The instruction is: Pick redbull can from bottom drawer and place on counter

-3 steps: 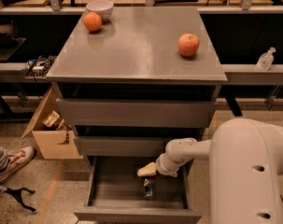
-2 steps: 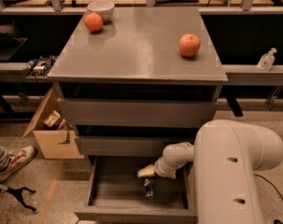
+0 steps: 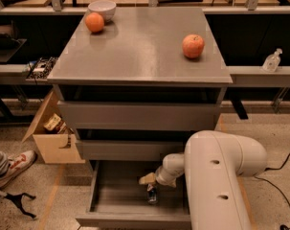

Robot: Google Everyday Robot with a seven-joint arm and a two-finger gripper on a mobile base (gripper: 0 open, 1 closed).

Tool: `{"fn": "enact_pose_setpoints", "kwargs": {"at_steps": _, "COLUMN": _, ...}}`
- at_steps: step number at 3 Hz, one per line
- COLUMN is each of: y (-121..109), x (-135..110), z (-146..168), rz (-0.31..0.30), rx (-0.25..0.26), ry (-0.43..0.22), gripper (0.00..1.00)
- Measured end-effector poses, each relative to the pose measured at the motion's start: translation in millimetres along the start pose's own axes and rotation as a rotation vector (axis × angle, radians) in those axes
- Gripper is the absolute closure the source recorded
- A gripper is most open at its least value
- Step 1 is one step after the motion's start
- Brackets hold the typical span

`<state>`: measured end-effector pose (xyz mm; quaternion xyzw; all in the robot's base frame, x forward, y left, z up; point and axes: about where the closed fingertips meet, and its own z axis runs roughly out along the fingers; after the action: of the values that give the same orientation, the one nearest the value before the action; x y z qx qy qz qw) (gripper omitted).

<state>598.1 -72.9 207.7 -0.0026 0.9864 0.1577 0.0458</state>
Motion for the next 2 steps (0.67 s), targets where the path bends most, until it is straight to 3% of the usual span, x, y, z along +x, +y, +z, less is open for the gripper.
{"fn": "enact_pose_setpoints", "kwargs": {"at_steps": 2, "y": -9, "x": 7, "z": 62, "rz": 0.054, "rx": 0.014, "ry": 0.028, "gripper": 0.00}}
